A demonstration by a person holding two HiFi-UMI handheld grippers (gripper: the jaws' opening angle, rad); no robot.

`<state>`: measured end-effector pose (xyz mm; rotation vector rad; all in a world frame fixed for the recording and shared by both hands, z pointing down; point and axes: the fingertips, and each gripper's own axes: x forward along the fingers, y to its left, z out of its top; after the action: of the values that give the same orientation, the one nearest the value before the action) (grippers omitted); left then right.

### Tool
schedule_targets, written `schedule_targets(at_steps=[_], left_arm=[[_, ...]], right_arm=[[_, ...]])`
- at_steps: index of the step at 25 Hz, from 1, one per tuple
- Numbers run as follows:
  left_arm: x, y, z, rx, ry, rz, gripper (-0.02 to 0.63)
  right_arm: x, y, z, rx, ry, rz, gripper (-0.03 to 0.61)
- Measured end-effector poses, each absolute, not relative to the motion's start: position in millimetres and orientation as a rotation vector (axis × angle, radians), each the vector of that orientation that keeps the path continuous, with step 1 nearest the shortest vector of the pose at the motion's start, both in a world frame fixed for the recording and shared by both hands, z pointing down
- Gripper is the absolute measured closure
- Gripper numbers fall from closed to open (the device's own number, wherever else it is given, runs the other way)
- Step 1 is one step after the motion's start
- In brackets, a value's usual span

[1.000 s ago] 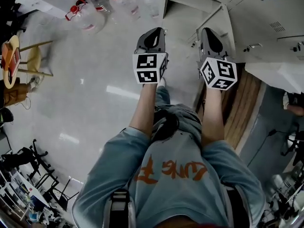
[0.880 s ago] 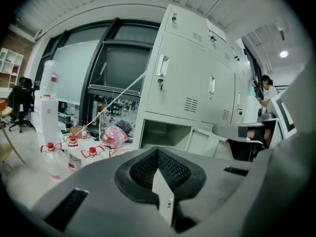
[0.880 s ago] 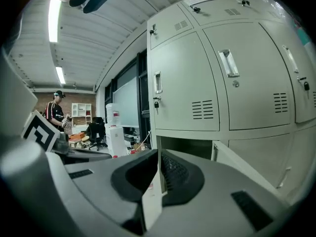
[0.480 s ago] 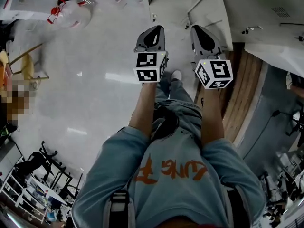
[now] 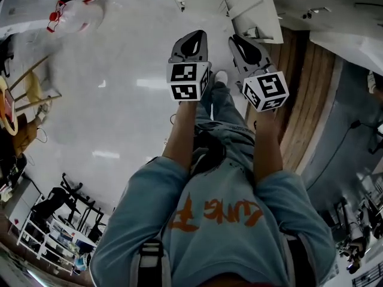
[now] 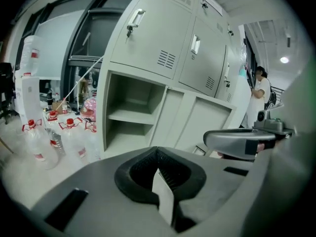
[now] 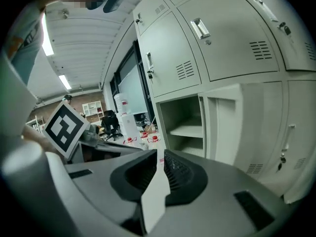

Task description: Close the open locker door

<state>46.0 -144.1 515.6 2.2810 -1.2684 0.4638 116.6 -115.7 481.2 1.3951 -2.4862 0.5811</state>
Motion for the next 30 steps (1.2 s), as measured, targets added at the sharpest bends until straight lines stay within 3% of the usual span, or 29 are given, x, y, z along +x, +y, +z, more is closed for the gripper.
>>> schedule_targets(at_steps=[11, 15, 18, 27, 30], left_arm=[[92, -111, 549, 2.278, -1.18, 0.578, 0.597], [95, -105, 555, 2.272, -1.169, 0.599, 0.595], [96, -103, 559, 2.266, -1.168, 0.605, 0.596], [83, -103, 558, 2.239, -1.204, 0.572, 0.595], [76, -105, 559, 2.222, -1.229, 0.557, 0.597]], right_arm=[[175, -80, 542, 1.457, -2.363, 0.728, 0.535], [196, -80, 551, 1.523, -2.298, 0.725, 0.451], [210, -86, 553, 1.551, -2.255, 0.676, 0.442], [211, -105, 544, 1.529, -2.221, 0.536, 0.439], [207, -106, 545, 1.515, -2.219, 0.516, 0.467]])
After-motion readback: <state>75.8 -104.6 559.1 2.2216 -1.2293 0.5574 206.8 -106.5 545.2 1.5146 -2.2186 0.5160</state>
